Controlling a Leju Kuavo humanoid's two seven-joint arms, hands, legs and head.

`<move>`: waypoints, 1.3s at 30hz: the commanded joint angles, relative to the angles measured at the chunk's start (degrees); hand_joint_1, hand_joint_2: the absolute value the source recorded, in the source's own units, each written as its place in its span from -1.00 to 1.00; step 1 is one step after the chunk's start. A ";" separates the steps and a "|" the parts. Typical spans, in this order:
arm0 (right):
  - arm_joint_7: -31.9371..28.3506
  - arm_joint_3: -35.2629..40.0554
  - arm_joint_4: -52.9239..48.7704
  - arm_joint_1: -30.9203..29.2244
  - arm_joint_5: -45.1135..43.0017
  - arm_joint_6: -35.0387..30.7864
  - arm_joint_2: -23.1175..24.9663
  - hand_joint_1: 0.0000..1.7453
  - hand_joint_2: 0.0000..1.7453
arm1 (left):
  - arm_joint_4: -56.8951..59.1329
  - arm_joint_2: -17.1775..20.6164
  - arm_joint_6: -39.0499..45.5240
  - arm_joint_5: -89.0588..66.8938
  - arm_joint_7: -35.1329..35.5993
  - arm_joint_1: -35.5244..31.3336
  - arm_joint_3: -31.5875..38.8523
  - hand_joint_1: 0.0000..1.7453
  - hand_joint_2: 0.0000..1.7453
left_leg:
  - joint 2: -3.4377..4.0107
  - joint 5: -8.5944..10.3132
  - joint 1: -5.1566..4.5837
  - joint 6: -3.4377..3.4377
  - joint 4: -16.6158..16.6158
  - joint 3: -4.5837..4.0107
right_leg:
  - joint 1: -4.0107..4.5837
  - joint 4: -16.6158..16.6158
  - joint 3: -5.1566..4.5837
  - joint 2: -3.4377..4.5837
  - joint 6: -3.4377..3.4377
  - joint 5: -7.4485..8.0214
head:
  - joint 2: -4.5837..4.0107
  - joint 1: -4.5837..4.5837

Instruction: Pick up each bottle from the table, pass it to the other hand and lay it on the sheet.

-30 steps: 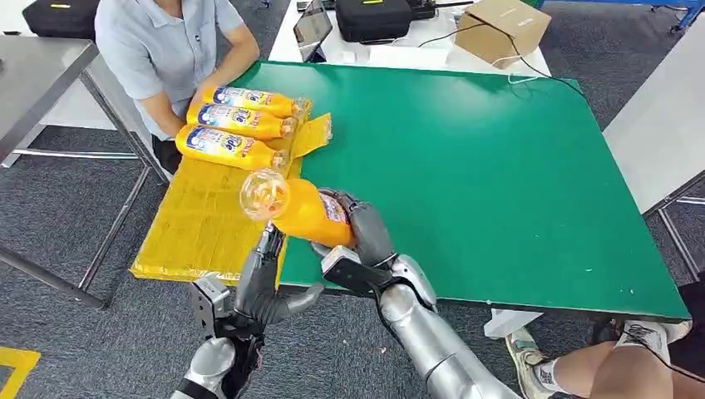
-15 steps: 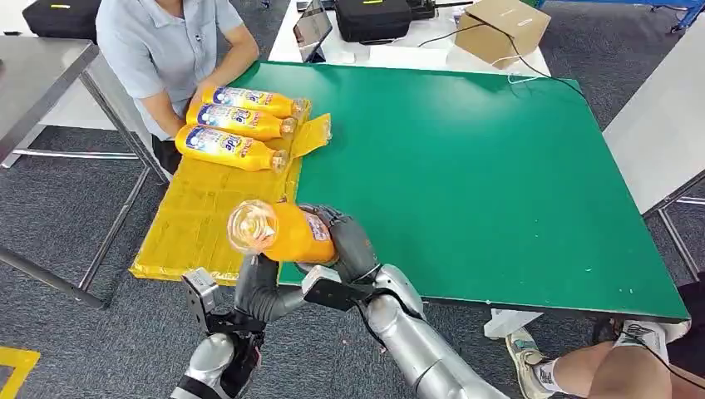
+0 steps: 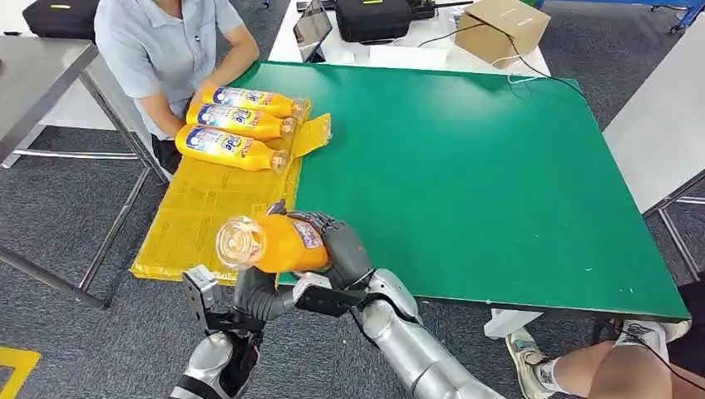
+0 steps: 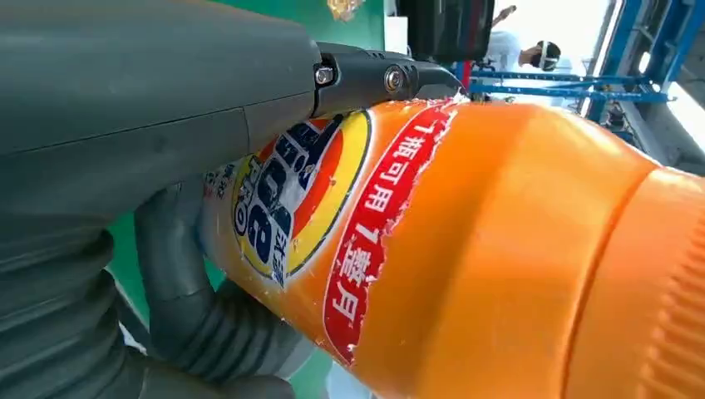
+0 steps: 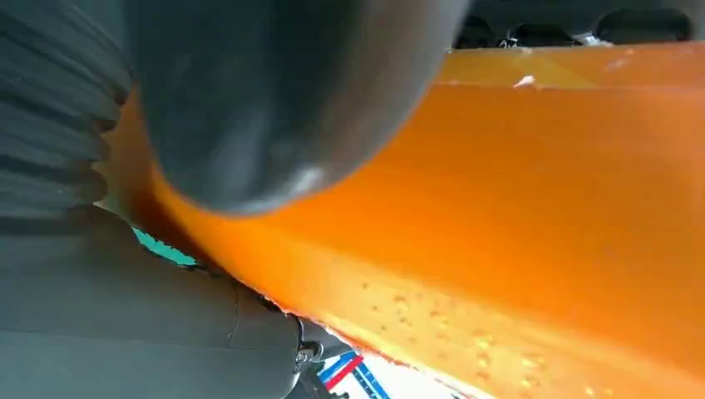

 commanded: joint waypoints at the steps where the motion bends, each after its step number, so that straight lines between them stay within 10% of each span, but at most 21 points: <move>1: 1.14 5.57 4.58 -1.68 0.85 -0.26 -0.11 1.00 1.00 | 3.07 0.62 0.47 -0.44 0.68 -3.13 0.25 -1.00 1.00 | 0.00 -0.09 0.04 -0.06 -0.04 0.27 | 0.07 -0.06 0.30 -0.09 -0.10 -0.10 | 0.00 0.00; 25: 4.68 11.36 8.40 -2.82 6.27 -2.92 1.65 1.00 1.00 | 6.31 0.67 1.45 -1.85 2.38 -5.69 0.48 -0.98 1.00 | -0.05 -0.05 0.04 -0.04 -0.04 0.21 | 0.05 -0.04 0.23 -0.15 -0.08 -0.08 | 0.00 -0.02; 26: 4.72 11.34 8.49 -2.77 6.08 -2.71 1.70 1.00 1.00 | 6.57 0.58 1.17 -1.09 2.81 -5.86 0.90 -0.76 1.00 | -0.06 -0.05 0.04 -0.05 -0.03 0.22 | 0.05 -0.04 0.24 -0.17 -0.09 -0.09 | 0.00 -0.02; 27: 4.55 11.22 8.46 -2.68 5.70 -2.46 1.72 1.00 1.00 | 6.84 0.50 0.62 -0.15 3.37 -6.00 1.26 0.82 1.00 | -0.07 -0.02 0.03 -0.04 -0.04 0.15 | 0.04 -0.04 0.17 -0.16 -0.07 -0.07 | 0.00 -0.02; 29: 4.41 11.42 8.59 -2.63 5.61 -2.59 1.66 1.00 1.00 | 7.71 0.46 -0.58 1.99 4.20 -6.48 2.18 1.00 1.00 | -0.07 -0.05 0.04 -0.05 -0.05 0.25 | 0.06 -0.06 0.27 -0.17 -0.10 -0.09 | 0.00 -0.02; 32: 3.45 11.83 8.58 -2.31 3.67 -1.83 1.92 0.30 1.00 | 9.70 0.06 -3.79 6.64 5.63 -7.34 3.48 1.00 1.00 | -0.05 -0.02 0.04 -0.05 -0.05 0.17 | 0.05 -0.05 0.19 -0.14 -0.08 -0.06 | 0.00 -0.02; 34: 3.21 12.72 8.70 -2.33 2.04 -1.36 1.92 0.42 1.00 | 10.67 -0.26 -4.94 8.68 5.96 -7.76 4.03 1.00 1.00 | -0.08 -0.04 0.04 -0.05 -0.05 0.23 | 0.05 -0.05 0.25 -0.19 -0.10 -0.09 | 0.00 -0.02; 36: 3.12 13.55 8.51 -2.28 -0.41 -0.98 1.92 -1.00 1.00 | 11.42 -0.63 -4.81 9.88 6.05 -8.30 4.65 1.00 1.00 | -0.10 -0.05 0.05 -0.06 -0.04 0.24 | 0.06 -0.04 0.28 -0.22 -0.10 -0.12 | 0.00 -0.02; 39: 2.54 14.52 7.44 -1.74 -5.32 -0.61 1.92 -1.00 1.00 | 11.40 -1.15 -4.32 11.96 6.68 -8.27 5.59 1.00 1.00 | -0.07 -0.05 0.03 -0.05 -0.05 0.23 | 0.05 -0.04 0.24 -0.17 -0.09 -0.10 | 0.00 -0.02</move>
